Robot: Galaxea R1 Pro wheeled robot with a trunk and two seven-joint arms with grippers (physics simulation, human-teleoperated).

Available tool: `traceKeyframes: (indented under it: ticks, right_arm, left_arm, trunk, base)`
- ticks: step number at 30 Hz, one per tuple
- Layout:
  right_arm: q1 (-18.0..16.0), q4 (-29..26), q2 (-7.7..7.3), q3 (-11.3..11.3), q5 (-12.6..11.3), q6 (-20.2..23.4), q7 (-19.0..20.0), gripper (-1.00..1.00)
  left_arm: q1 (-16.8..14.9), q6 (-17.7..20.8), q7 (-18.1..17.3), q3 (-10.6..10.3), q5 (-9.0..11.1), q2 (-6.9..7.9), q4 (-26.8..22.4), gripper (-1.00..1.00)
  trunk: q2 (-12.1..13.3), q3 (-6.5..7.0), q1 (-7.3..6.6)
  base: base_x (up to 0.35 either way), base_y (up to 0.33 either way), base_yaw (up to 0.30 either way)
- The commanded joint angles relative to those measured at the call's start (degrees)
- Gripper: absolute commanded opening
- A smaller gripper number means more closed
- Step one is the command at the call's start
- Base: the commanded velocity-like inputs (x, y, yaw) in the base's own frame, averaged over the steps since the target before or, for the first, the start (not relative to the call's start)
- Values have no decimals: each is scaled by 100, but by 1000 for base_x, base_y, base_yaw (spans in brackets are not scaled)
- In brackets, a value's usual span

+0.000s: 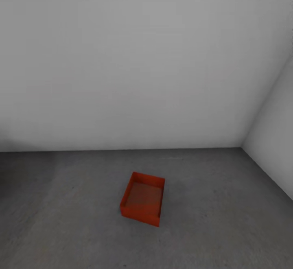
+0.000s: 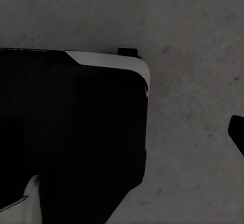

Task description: Move the two storage containers from the living room to the garage. In the garage, place one container on the floor and stack the other container on top of it (either order is fine).

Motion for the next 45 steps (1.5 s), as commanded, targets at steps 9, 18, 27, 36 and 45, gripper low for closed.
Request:
traceKeyframes:
  ticks: [9, 18, 27, 36, 45]
  right_arm:
    - [42, 21, 10, 46, -19, -105, -59, 100]
    - [44, 21, 10, 46, -19, -107, -65, 100]
    - [109, 17, 8, 46, -19, -202, -62, 100]
    - [199, 18, 10, 46, -12, -252, -14, 100]
    - [219, 19, 12, 46, -18, -238, -12, 100]
  left_arm:
    - [-5, -21, 6, -21, 51, 0, 5, 100]
    - [-5, -21, 6, -21, 51, 0, 5, 100]
    - [-5, -21, 6, -21, 51, 0, 5, 100]
    - [-5, -21, 6, -21, 51, 0, 5, 100]
    - [-5, -21, 6, -21, 51, 0, 5, 100]
  trunk:
    - [-11, 72, 3]
    - [-11, 156, 3]
    - [-11, 239, 3]
    - [-11, 322, 3]
    - [-11, 406, 3]
  base:
    - [0, 0, 0]
    - [0, 0, 0]
    - [0, 0, 0]
    - [0, 0, 0]
    - [0, 0, 0]
